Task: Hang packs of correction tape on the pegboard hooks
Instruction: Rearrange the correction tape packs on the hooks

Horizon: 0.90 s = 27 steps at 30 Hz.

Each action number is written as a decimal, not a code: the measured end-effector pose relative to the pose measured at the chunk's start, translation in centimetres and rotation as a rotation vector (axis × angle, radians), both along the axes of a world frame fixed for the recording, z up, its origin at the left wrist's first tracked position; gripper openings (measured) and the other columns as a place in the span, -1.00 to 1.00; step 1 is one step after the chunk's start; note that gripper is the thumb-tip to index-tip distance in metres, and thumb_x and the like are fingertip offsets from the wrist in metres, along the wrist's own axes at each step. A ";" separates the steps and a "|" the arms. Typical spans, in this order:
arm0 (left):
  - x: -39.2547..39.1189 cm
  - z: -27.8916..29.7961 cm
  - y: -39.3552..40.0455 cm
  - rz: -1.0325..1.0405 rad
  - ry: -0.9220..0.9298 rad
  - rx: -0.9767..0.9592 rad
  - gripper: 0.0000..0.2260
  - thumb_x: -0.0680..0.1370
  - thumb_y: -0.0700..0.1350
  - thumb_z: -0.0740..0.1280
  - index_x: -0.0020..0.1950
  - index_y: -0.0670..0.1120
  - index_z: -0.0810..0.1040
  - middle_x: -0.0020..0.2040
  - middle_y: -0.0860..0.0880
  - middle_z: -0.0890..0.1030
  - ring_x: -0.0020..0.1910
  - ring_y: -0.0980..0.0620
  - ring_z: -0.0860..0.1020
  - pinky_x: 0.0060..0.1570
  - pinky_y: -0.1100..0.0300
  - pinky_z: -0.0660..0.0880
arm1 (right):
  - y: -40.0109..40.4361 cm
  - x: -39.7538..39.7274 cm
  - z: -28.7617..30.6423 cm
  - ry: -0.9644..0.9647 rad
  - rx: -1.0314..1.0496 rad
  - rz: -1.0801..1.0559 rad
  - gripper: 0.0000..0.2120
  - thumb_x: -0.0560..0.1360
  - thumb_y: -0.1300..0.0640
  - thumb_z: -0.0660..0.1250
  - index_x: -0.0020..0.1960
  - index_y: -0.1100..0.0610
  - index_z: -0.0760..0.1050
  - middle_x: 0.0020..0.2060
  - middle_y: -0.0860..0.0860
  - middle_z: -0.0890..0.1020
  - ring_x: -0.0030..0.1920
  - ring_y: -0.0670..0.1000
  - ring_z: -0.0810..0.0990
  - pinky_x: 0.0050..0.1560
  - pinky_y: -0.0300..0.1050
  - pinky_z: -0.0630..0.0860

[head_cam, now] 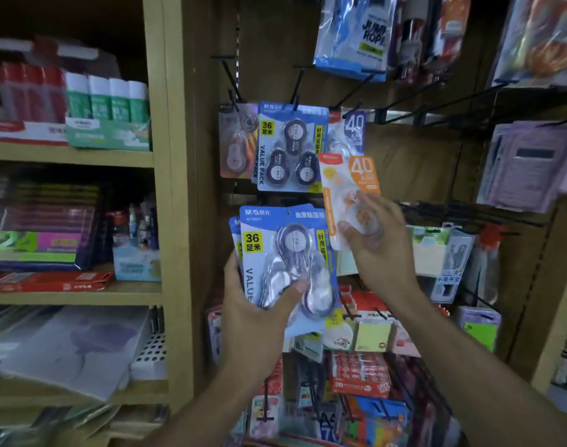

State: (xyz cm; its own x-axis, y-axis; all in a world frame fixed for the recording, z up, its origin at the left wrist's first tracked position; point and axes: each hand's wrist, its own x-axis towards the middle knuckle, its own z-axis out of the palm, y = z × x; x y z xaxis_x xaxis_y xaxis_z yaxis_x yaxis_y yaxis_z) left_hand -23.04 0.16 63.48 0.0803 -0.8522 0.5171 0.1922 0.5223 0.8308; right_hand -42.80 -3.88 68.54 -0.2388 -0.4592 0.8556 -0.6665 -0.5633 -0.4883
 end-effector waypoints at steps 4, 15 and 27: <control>-0.2 0.9 0.4 -0.050 0.030 0.009 -0.35 0.38 -0.22 0.52 0.37 0.17 0.36 0.10 0.25 0.64 0.01 0.29 0.65 -0.17 0.41 0.60 | -4.2 -1.2 4.9 0.050 -0.111 -0.153 -0.54 0.56 0.08 0.43 0.44 0.06 0.48 0.40 0.06 0.41 0.44 0.07 0.37 0.39 -0.28 0.32; 1.7 1.5 0.3 -0.039 0.021 0.040 -0.40 0.36 -0.20 0.54 0.27 0.22 0.42 0.05 0.20 0.68 -0.05 0.25 0.68 -0.25 0.39 0.60 | -6.4 -0.9 7.3 0.148 -0.069 -0.279 -0.47 0.60 0.00 0.34 0.55 -0.02 0.35 0.45 0.03 0.34 0.46 0.10 0.32 0.37 0.02 0.40; 2.2 2.0 -0.2 -0.053 -0.019 0.000 -0.41 0.37 -0.13 0.54 0.25 0.29 0.39 0.05 0.30 0.65 -0.03 0.31 0.66 -0.11 0.28 0.61 | -8.9 -3.0 8.2 0.204 0.081 -0.275 -0.44 0.56 0.04 0.36 0.54 -0.01 0.35 0.48 0.03 0.27 0.39 0.12 0.46 0.36 0.08 0.48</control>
